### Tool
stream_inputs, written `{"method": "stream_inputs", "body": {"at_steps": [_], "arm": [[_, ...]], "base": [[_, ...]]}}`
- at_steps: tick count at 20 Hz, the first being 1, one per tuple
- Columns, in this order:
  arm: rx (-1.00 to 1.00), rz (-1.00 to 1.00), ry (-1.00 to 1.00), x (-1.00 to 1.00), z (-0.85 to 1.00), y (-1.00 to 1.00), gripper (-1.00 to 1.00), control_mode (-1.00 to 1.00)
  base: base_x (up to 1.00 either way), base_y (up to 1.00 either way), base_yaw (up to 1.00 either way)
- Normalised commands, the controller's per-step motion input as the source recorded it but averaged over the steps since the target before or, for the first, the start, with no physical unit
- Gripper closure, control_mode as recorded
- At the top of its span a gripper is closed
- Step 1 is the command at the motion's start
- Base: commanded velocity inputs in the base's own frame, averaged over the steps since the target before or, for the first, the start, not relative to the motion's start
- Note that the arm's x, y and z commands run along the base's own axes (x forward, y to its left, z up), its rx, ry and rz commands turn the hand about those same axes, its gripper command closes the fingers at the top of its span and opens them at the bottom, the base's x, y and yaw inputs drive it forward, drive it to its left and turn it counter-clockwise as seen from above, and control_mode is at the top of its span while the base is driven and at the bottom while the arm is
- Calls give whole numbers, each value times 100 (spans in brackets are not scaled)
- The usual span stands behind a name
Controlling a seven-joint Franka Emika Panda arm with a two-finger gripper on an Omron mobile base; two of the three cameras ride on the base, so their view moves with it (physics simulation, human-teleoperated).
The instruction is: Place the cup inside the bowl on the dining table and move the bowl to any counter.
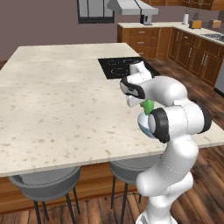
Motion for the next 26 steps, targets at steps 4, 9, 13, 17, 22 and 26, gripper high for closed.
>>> {"method": "stream_inputs", "body": {"at_steps": [4, 9, 13, 17, 22, 26], "arm": [[0, 4, 0, 6, 0, -28, 100, -100], [4, 5, 0, 10, -4, -21, 100, -100], [5, 6, 0, 1, -8, -22, 100, -100], [7, 7, 0, 0, -5, -16, 100, -100], [4, 6, 0, 0, -2, -9, 100, -100], [5, 7, 0, 0, -8, 0, 100, -100]], "base": [[0, 0, 0], [0, 0, 0], [0, 0, 0], [0, 0, 0], [0, 0, 0], [0, 0, 0]]}}
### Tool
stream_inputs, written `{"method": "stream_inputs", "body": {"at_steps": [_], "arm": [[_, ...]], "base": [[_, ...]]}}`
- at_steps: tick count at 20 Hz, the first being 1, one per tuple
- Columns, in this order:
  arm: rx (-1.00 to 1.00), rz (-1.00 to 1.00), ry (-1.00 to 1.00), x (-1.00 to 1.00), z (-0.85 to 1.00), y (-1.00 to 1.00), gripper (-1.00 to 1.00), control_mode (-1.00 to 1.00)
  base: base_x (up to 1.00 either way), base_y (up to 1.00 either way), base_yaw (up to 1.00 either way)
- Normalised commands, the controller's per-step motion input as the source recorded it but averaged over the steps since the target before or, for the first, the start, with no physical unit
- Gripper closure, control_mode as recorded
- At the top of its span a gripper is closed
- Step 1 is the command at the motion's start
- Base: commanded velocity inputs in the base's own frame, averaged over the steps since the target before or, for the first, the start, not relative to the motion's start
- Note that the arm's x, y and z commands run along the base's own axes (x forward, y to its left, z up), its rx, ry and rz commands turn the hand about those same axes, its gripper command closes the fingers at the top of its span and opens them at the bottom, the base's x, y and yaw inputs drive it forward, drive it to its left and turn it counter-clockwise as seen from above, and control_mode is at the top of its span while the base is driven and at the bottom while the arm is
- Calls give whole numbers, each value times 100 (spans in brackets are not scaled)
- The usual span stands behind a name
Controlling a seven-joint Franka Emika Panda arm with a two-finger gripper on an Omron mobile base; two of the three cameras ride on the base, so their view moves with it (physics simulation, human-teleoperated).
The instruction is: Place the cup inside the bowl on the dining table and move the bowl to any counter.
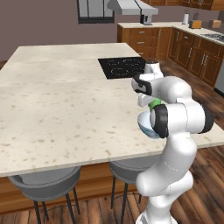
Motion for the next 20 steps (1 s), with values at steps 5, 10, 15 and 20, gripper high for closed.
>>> {"method": "stream_inputs", "body": {"at_steps": [5, 10, 15, 20], "arm": [[2, 6, 0, 0, -16, 0, 100, -100], [0, 4, 0, 0, -26, 0, 100, -100], [0, 4, 0, 0, -21, 0, 100, -100], [0, 4, 0, 0, -18, 0, 100, -100]], "base": [[0, 0, 0], [0, 0, 0], [0, 0, 0], [0, 0, 0]]}}
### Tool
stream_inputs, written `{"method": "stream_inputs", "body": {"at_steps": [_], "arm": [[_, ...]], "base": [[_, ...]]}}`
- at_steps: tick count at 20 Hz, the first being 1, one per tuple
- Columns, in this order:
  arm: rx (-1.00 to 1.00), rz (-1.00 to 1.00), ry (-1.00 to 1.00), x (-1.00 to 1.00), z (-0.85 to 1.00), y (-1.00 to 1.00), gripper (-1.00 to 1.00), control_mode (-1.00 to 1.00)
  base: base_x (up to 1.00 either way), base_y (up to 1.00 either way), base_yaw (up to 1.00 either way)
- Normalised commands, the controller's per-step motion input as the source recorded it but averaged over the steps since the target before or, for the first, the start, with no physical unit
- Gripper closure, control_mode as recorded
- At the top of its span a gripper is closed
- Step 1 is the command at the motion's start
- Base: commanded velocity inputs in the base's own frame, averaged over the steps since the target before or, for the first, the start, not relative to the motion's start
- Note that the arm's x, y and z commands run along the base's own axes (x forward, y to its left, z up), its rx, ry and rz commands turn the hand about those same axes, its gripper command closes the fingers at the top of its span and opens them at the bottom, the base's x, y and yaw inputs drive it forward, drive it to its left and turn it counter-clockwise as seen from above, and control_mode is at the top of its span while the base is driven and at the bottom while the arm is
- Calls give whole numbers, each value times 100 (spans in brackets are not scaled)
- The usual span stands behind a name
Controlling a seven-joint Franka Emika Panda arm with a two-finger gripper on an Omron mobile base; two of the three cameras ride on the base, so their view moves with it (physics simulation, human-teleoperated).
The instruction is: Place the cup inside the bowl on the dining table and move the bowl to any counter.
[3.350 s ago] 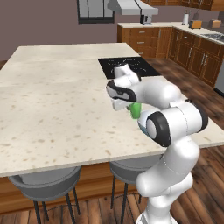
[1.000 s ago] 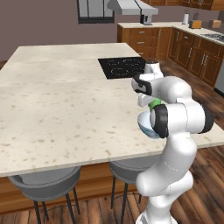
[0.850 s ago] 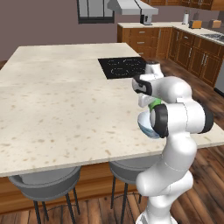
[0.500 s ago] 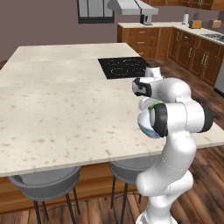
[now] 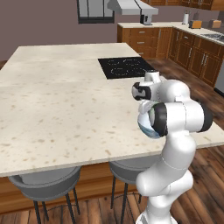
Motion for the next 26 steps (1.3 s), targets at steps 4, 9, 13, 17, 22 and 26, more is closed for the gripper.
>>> {"method": "stream_inputs", "body": {"at_steps": [4, 9, 13, 17, 22, 26], "arm": [[0, 4, 0, -1, -13, 0, 100, -100], [4, 3, 0, -12, -12, 0, 100, -100], [4, 3, 0, -14, -13, 0, 100, -100], [3, 3, 0, -11, -12, 0, 100, -100], [1, 3, 0, -2, -12, 0, 100, -100], [0, 3, 0, 0, -6, 0, 100, -100]], "base": [[0, 0, 0], [0, 0, 0], [0, 0, 0], [0, 0, 0], [0, 0, 0], [0, 0, 0]]}}
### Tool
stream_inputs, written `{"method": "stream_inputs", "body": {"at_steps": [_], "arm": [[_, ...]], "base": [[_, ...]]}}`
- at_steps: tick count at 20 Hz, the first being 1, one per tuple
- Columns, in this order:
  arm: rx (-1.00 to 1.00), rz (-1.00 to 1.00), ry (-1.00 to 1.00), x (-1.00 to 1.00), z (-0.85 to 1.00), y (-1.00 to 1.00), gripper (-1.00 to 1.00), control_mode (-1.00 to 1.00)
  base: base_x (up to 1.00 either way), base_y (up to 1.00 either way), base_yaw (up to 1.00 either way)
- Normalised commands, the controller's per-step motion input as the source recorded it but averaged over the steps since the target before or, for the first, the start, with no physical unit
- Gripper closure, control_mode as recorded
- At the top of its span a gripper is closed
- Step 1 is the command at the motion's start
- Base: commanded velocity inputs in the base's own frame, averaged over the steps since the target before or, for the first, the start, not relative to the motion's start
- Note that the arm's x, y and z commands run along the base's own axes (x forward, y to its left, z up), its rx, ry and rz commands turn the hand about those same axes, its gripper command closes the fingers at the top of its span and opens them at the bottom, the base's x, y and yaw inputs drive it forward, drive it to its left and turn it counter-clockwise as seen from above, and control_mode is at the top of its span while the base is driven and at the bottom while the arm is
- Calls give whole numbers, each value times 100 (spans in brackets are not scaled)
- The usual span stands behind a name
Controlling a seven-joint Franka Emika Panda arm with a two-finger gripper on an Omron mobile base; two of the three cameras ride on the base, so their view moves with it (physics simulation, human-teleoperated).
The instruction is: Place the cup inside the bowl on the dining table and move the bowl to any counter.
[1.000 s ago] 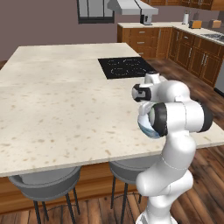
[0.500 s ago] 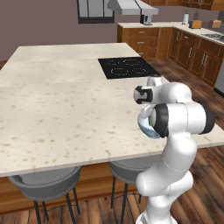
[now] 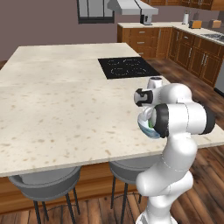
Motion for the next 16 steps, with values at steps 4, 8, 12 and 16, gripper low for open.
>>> {"method": "stream_inputs", "body": {"at_steps": [4, 8, 12, 16], "arm": [[0, 3, 0, 0, -11, 0, 100, -100], [0, 3, 0, 0, -9, 0, 100, -100], [0, 3, -1, 0, -12, 0, 100, -100], [0, 2, 0, 0, -13, 0, 100, -100]], "base": [[0, 0, 0], [0, 0, 0], [0, 0, 0], [0, 0, 0]]}}
